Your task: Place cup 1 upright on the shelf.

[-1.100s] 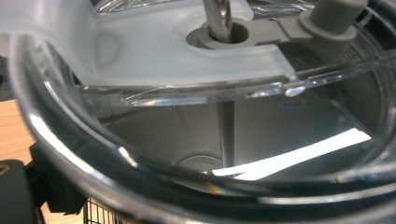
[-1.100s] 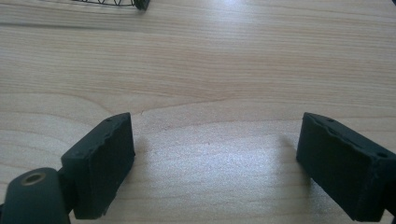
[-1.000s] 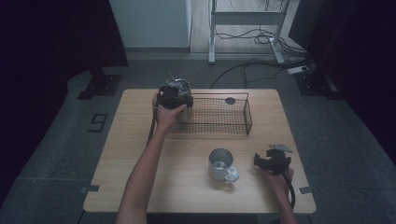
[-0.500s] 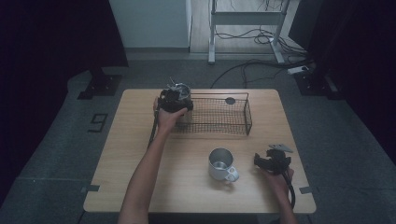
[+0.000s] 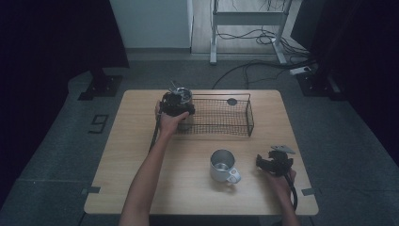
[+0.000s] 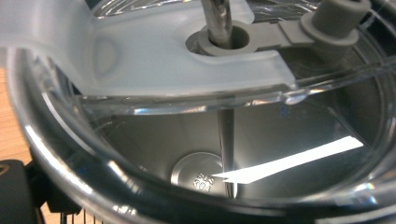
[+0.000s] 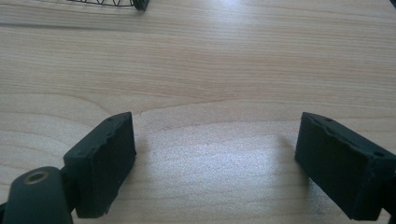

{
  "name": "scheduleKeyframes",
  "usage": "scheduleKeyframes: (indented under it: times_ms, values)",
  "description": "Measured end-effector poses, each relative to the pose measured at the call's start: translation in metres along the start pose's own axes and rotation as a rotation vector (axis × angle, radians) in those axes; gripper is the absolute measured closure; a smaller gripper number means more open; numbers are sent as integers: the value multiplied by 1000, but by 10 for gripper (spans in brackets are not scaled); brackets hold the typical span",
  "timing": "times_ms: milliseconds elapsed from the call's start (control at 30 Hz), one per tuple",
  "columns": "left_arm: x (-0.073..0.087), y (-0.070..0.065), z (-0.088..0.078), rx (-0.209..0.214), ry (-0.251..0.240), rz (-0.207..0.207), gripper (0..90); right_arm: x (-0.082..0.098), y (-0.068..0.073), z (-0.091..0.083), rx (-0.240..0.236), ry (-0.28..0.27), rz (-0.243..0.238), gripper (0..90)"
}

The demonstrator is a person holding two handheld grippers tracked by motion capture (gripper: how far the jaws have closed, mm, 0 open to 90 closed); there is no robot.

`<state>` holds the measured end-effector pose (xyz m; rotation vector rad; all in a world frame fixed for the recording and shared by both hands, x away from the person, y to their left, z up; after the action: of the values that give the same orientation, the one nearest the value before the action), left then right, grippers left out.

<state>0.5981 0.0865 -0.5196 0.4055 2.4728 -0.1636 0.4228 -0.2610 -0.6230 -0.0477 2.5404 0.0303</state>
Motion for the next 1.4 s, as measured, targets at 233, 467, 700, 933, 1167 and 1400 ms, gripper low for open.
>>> scheduleKeyframes:
  times_ms: [233, 467, 700, 933, 1167, 1400]
  values:
    - [3, -2, 4, -5, 12, -2, 41, 0, 0, 0, 0, -1, 0, 120]
    - [4, -4, 5, -20, 12, 16, 40, 0, 0, 0, 0, -1, 1, 121]
    - [6, -7, 4, -14, 18, 24, 32, 0, 0, 0, 0, -1, 2, 122]
    - [0, -8, -11, -6, -16, 32, 14, 0, 0, 0, 1, -1, 1, 123]
    - [-5, -6, -27, -14, -45, 33, 6, 0, 0, 0, 1, -1, 1, 125]
    - [-7, -7, -47, 14, -73, 31, 11, 0, 0, 0, 1, -1, 0, 125]
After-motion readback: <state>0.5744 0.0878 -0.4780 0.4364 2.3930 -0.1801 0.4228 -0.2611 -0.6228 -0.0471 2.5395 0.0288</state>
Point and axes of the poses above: each handheld gripper's, and its own axes: z roughly forward along the jaws, x roughly out of its underside, y roughly to its left, the point moved 10 cm from there along z, roughly forward along the jaws, and after that the axes turned 13 degrees about y, right-handed, at the moved point
